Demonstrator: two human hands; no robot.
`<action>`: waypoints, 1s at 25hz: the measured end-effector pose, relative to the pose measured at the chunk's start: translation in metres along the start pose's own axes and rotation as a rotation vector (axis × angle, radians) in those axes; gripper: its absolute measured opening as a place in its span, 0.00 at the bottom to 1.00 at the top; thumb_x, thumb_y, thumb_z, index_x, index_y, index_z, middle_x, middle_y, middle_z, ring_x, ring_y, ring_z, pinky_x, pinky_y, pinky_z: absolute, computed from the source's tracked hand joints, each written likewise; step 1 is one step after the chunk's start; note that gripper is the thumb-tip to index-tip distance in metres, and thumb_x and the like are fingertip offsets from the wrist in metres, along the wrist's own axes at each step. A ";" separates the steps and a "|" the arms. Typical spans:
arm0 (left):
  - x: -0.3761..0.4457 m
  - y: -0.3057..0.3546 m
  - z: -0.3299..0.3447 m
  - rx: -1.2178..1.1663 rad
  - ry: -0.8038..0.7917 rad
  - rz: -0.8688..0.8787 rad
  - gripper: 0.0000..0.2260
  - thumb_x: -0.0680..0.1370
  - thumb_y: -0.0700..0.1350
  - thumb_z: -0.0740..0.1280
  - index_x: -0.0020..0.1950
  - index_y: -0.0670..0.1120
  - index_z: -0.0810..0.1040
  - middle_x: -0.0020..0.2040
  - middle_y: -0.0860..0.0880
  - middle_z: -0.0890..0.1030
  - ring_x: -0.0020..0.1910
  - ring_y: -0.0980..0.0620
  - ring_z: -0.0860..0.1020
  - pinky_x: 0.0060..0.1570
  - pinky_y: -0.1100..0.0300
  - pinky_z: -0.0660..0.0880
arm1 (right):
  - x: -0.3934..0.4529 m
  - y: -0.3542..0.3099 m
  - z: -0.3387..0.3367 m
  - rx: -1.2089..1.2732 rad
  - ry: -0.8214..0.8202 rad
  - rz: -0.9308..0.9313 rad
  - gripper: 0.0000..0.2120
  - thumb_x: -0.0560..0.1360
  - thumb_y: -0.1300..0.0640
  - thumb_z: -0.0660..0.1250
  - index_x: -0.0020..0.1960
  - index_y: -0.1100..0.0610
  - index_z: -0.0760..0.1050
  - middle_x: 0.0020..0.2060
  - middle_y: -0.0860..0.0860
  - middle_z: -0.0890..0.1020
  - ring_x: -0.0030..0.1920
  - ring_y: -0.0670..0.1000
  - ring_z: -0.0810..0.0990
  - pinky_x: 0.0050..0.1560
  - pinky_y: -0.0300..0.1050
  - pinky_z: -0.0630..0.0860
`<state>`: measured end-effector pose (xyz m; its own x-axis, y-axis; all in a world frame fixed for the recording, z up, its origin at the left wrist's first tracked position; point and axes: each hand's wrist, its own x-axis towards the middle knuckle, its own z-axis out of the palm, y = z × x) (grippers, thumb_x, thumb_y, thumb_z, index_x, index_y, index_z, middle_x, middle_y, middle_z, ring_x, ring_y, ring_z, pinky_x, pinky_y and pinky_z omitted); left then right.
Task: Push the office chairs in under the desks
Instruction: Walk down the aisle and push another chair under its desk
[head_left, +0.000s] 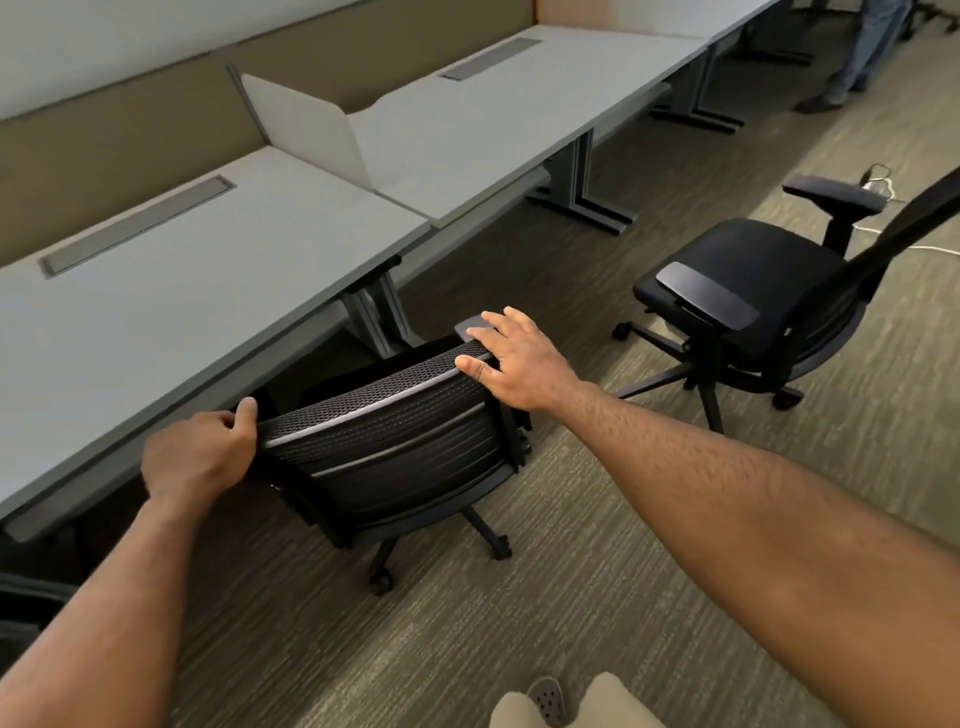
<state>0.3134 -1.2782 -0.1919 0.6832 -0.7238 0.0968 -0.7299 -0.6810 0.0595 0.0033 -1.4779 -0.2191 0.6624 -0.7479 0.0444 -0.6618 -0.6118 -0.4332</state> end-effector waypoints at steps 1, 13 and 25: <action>-0.002 0.006 -0.003 0.017 -0.006 0.024 0.30 0.82 0.64 0.47 0.55 0.48 0.85 0.43 0.40 0.82 0.48 0.36 0.79 0.51 0.46 0.73 | -0.001 0.002 -0.001 0.003 -0.002 0.001 0.33 0.80 0.33 0.51 0.78 0.51 0.60 0.79 0.52 0.57 0.79 0.53 0.48 0.77 0.54 0.49; -0.058 0.275 0.004 -0.250 0.077 0.668 0.23 0.83 0.59 0.52 0.63 0.49 0.80 0.63 0.49 0.82 0.65 0.50 0.76 0.74 0.46 0.57 | -0.098 0.133 -0.061 0.025 0.149 0.236 0.34 0.80 0.34 0.48 0.79 0.54 0.57 0.80 0.53 0.56 0.79 0.53 0.51 0.78 0.54 0.48; -0.223 0.617 0.024 -0.266 -0.230 0.971 0.25 0.83 0.59 0.55 0.73 0.46 0.71 0.75 0.45 0.70 0.75 0.46 0.66 0.75 0.47 0.57 | -0.302 0.401 -0.205 -0.093 0.266 0.566 0.34 0.81 0.35 0.49 0.79 0.55 0.56 0.80 0.54 0.56 0.79 0.54 0.52 0.77 0.54 0.49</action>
<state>-0.2892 -1.5394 -0.2004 -0.2355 -0.9714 0.0298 -0.9316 0.2343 0.2780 -0.5345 -1.5501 -0.2215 0.0985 -0.9934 0.0588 -0.9199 -0.1134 -0.3753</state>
